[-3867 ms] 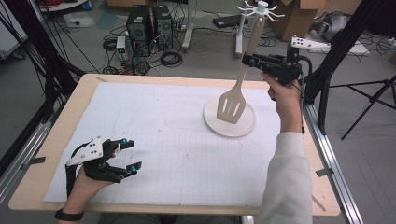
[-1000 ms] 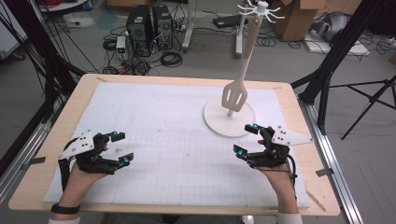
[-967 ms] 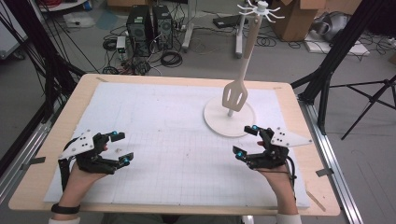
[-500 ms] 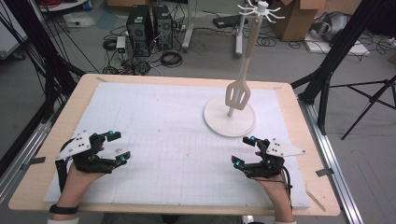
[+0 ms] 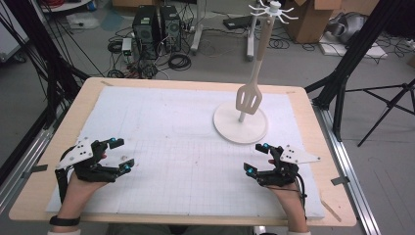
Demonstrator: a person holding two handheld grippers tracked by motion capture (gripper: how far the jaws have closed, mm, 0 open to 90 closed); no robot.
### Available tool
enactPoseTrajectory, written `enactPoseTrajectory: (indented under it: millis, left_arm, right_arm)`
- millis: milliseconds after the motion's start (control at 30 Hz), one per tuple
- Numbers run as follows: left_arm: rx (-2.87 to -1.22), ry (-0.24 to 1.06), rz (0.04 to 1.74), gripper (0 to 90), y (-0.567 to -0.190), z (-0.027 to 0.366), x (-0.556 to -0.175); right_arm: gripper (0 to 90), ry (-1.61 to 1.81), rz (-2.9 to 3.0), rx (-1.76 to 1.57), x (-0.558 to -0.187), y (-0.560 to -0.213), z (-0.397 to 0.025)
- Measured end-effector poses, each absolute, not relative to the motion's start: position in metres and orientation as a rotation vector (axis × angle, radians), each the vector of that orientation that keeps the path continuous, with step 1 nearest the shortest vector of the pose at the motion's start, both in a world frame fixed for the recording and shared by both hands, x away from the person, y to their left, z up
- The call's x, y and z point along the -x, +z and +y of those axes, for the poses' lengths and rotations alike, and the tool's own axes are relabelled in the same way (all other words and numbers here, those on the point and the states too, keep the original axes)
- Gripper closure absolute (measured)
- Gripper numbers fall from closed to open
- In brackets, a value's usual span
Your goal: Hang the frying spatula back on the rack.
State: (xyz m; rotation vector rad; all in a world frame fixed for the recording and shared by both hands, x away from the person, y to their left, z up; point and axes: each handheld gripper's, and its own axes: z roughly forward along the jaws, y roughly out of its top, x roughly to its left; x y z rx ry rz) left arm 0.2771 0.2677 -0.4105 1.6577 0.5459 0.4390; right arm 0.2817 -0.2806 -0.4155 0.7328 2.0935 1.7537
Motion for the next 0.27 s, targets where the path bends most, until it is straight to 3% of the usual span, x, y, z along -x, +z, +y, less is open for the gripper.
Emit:
enactPoseTrajectory:
  millis: [267]
  left_arm:
    - [-1.662,0.442,0.548,17.3,-0.4104,0.2687,-0.2771]
  right_arm:
    - [14.5,1.773,2.087,-0.758,-0.2819,-0.4154,-0.2839]
